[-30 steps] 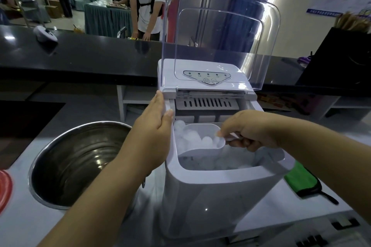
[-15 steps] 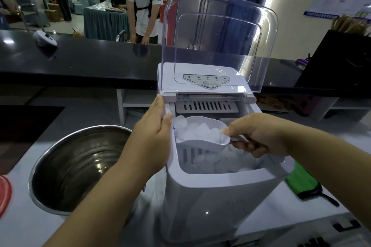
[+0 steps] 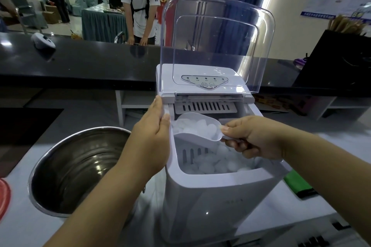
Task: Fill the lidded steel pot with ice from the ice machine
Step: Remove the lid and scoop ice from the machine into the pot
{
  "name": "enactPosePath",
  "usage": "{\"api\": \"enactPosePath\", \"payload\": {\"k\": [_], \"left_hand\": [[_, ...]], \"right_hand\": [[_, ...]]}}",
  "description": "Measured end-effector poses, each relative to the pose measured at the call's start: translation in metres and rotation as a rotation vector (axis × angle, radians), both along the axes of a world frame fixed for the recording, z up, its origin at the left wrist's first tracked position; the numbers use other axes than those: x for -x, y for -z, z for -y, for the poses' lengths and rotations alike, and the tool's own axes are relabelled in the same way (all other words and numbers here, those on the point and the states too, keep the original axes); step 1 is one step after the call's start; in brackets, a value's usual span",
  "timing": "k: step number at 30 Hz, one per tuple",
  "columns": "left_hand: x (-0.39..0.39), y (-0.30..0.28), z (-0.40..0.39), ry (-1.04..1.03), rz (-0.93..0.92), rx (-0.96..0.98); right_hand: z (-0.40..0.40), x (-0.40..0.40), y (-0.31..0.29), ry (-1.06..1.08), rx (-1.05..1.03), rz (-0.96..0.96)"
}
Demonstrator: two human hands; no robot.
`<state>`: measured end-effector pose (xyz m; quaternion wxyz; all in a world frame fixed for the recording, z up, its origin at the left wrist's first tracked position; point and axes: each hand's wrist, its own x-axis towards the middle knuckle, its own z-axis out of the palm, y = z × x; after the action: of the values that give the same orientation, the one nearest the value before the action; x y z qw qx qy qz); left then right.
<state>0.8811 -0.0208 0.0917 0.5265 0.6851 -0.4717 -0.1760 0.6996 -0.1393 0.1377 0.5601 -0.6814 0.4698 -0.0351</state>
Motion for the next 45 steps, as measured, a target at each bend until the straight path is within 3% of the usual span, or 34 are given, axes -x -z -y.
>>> {"api": "enactPosePath", "payload": {"k": [12, 20, 27, 33, 38, 45], "left_hand": [[-0.014, -0.003, -0.006, -0.065, 0.098, 0.097], [-0.056, -0.003, -0.044, -0.278, 0.227, 0.1], [-0.106, 0.022, -0.08, -0.495, 0.384, -0.125], [-0.134, 0.042, -0.093, -0.548, 0.354, -0.451], [-0.143, 0.057, -0.093, -0.476, 0.185, -0.404], [-0.145, 0.06, -0.091, -0.475, 0.204, -0.351]], "right_hand": [[-0.002, 0.012, -0.003, 0.112, -0.022, 0.254], [-0.017, -0.015, -0.027, 0.018, 0.07, 0.297], [-0.04, -0.075, -0.039, -0.019, 0.261, 0.129], [-0.05, -0.111, -0.035, -0.159, 0.639, -0.022], [-0.052, -0.126, -0.027, -0.318, 0.91, -0.162], [-0.064, -0.134, -0.021, -0.396, 1.069, -0.247]]}}
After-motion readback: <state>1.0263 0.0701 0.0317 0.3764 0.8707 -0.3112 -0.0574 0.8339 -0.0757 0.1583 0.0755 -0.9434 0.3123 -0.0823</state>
